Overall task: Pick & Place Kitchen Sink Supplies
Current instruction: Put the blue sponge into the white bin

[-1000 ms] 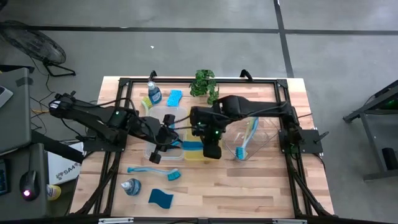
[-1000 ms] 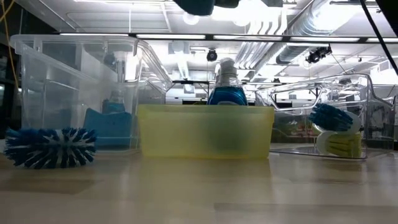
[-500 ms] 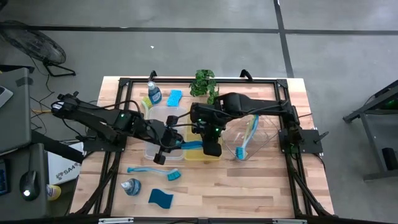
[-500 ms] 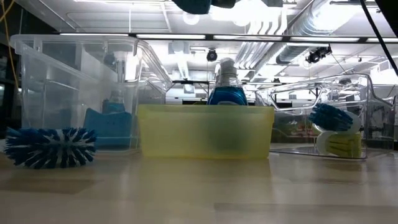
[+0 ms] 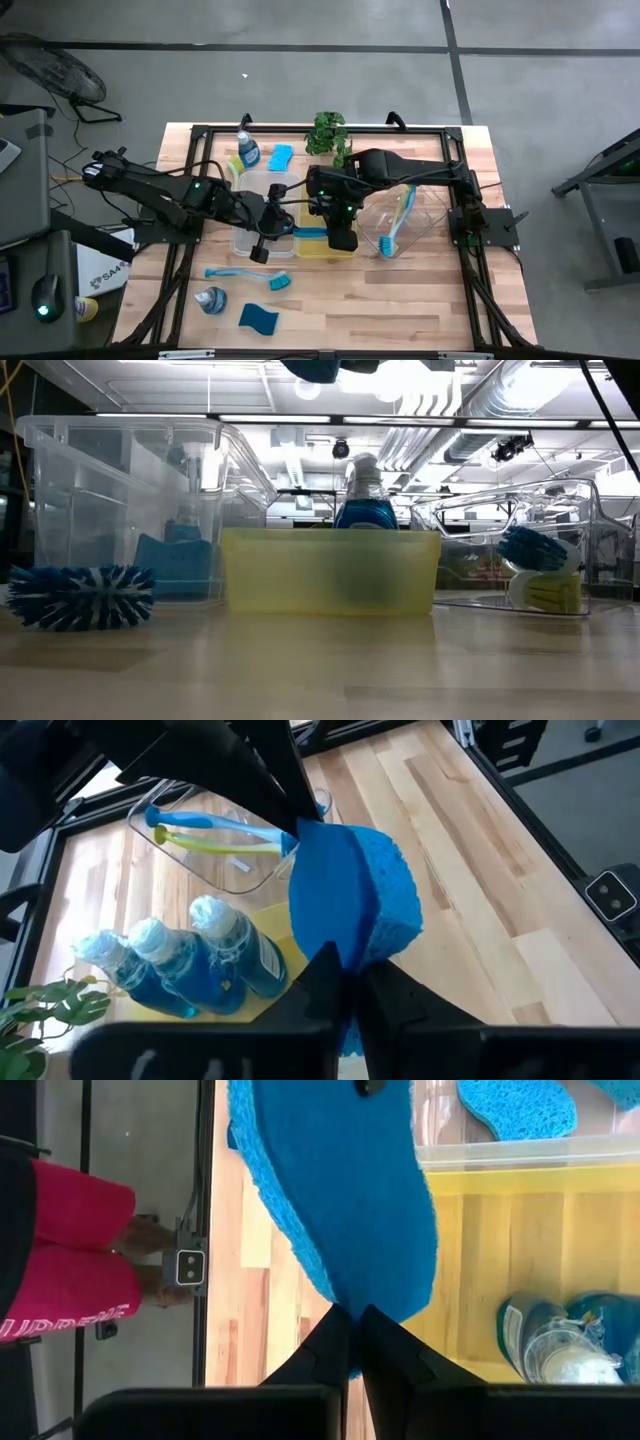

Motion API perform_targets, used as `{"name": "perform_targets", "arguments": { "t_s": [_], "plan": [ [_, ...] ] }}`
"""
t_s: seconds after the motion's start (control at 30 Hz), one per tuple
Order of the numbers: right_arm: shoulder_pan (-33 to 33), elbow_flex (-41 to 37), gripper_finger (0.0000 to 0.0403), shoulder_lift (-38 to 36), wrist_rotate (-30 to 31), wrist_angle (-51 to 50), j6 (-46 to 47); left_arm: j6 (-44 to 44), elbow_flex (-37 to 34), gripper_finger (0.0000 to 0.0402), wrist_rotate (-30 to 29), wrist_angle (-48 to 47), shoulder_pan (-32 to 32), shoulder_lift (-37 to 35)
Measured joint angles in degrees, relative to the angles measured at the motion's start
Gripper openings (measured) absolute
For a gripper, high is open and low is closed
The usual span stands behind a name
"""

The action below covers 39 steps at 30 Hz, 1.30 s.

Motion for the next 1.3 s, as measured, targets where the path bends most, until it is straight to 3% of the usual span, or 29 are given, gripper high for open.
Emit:
{"name": "perform_targets", "arguments": {
  "t_s": [0.23, 0.5, 0.77, 1.07, 1.3],
  "plan": [
    [0.0, 0.0, 0.0036, 0.0, 1.8, -0.2, 0.8, -1.2, 0.0, 0.0006, -0.1, 0.0, 0.0, 0.0],
    [-0.1, 0.0, 0.0122, -1.7, 3.7, -1.6, 1.6, -4.4, 0.0, 0.0003, -1.2, -1.5, 0.0, -0.1],
    [-0.1, 0.0, 0.0180, -6.8, 11.4, -3.7, 3.5, -6.3, 0.0, 0.0002, -1.5, -3.6, 0.0, -0.1],
    [0.6, 0.0, 0.0185, -13.5, 19.3, -5.8, 8.2, -18.4, 0.0, 0.0001, -8.4, -11.5, 0.0, -4.7],
    [2.2, 0.0, 0.0174, -16.2, 23.6, -6.3, 9.5, -33.2, 0.0, 0.0001, -13.9, -20.6, 0.0, -8.7]
  ]
}}
